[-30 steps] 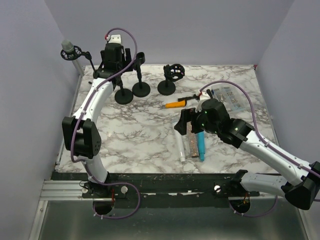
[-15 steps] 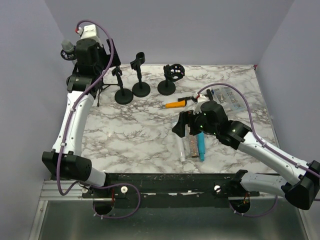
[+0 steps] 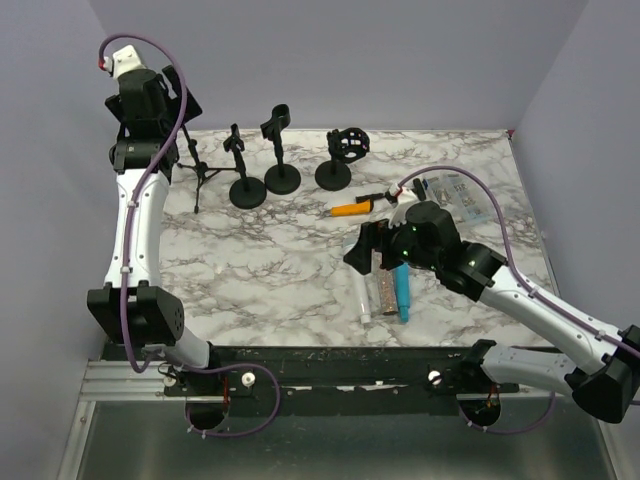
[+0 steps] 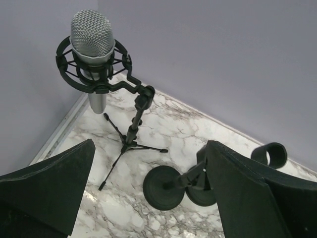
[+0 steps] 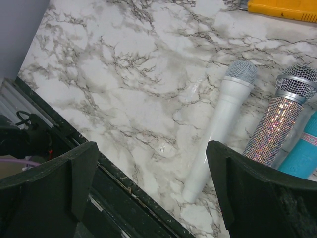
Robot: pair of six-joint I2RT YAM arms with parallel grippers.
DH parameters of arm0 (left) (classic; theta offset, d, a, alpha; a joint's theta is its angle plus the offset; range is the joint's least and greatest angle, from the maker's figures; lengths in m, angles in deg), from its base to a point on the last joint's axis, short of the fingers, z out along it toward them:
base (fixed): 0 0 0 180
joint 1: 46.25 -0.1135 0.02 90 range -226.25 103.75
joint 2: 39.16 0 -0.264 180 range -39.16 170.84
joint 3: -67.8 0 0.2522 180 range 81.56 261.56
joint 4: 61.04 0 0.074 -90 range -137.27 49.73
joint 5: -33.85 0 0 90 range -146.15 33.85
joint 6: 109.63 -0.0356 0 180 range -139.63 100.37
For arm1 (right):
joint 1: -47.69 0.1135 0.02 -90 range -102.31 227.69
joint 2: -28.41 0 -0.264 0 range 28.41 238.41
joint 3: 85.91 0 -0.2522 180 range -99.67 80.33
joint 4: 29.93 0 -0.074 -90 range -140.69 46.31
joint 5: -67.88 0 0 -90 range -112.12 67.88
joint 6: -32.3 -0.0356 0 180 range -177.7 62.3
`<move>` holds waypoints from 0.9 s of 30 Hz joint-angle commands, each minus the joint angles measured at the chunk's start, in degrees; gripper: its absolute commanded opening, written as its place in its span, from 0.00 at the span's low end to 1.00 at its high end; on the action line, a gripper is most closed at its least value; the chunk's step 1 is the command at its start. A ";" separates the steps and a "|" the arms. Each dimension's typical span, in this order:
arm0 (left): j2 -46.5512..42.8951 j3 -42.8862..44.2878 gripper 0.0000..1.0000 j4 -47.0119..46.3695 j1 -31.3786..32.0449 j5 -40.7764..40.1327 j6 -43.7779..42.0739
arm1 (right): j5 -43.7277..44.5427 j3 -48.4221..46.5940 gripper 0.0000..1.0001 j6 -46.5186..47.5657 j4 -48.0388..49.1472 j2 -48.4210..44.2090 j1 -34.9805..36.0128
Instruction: Remove the microphone from the stand
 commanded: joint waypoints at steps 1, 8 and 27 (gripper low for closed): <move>2.37 -1.59 0.98 -5.71 -1.99 -2.22 0.56 | 0.91 0.31 1.00 0.05 -0.57 -2.49 -0.34; 8.49 0.22 0.98 -8.06 -2.44 -7.93 1.95 | 0.18 -0.41 1.00 -0.17 -0.59 -1.57 -0.33; 25.52 10.47 0.90 -9.42 -2.44 -12.21 5.62 | 2.13 -3.94 1.00 -1.64 -3.44 4.40 -0.40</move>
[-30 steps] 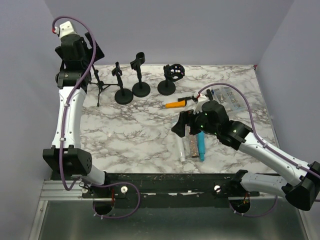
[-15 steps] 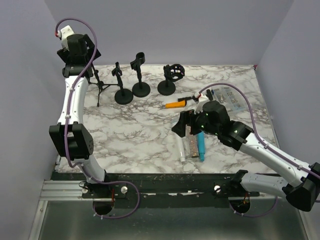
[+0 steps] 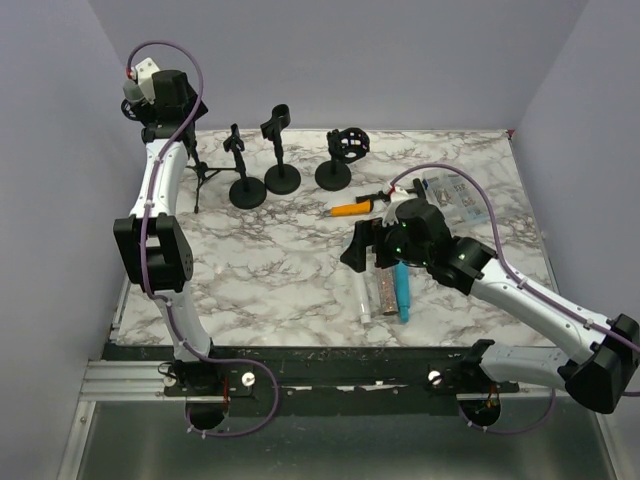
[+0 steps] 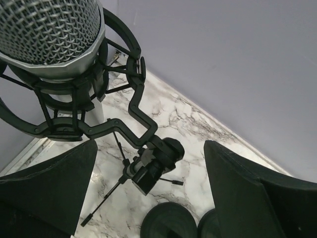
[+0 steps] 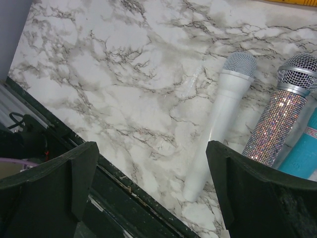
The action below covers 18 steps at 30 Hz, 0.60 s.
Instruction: Remove the microphone from the stand
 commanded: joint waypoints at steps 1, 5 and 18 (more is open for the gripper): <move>2.31 1.69 0.88 -2.96 -0.37 -5.10 0.19 | 1.90 -3.23 1.00 -0.27 -2.83 1.57 -0.34; 3.08 0.99 0.76 -5.01 -0.37 -7.30 -1.54 | 2.45 -3.05 1.00 -0.58 -2.75 0.82 -0.32; -1.48 -4.03 0.21 -4.44 -0.28 -13.82 -4.51 | 2.39 -2.52 1.00 -0.60 -2.03 -0.85 -0.33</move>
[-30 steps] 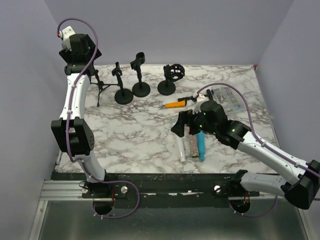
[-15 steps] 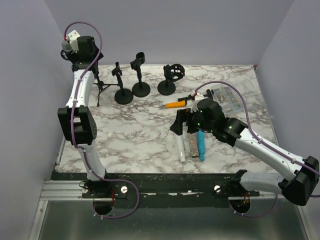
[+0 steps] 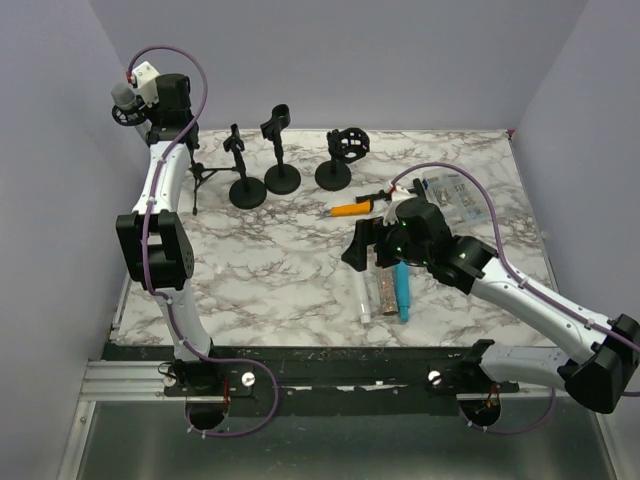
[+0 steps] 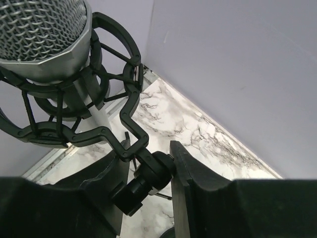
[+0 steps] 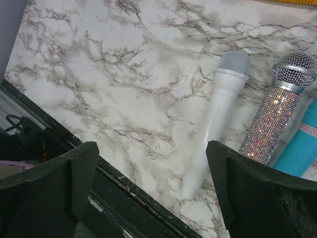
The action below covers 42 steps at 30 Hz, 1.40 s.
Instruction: Remove the microphone from the stand
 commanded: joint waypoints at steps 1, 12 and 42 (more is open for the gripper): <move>-4.97 -4.29 0.18 -0.08 -0.25 -5.59 -3.27 | 1.10 -0.99 1.00 -0.33 -0.17 -1.93 -0.34; -19.71 -18.27 0.00 2.86 2.07 -11.87 -7.18 | -1.69 3.81 1.00 0.57 4.30 -4.34 -0.38; -52.84 -47.44 0.00 7.80 37.35 0.79 -3.33 | -8.91 5.31 1.00 -3.18 11.75 2.79 -0.35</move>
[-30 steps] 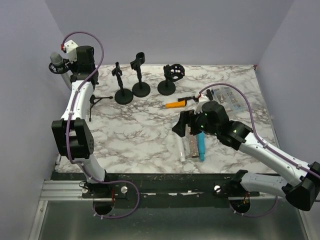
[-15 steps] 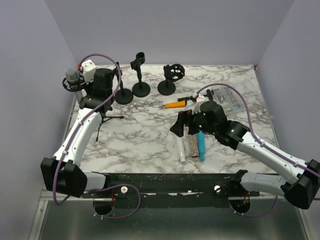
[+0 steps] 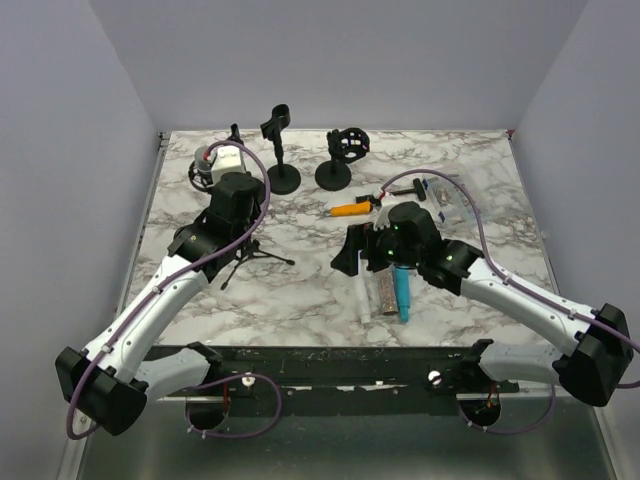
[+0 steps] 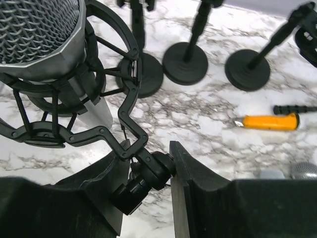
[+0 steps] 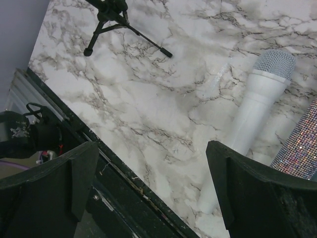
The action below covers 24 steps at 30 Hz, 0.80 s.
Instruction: Remove the microphone from the stand
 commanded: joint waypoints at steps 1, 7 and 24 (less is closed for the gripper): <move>-1.44 -0.19 0.00 -3.17 4.45 4.50 -1.18 | -2.56 0.76 1.00 -2.10 3.27 1.13 -0.42; 0.96 2.62 0.00 -3.22 9.69 2.30 4.43 | -2.24 0.21 1.00 -3.20 3.43 2.55 -0.32; 1.61 1.39 0.00 -2.13 11.10 -7.45 0.50 | 0.18 0.78 1.00 -2.68 1.59 -0.51 -0.33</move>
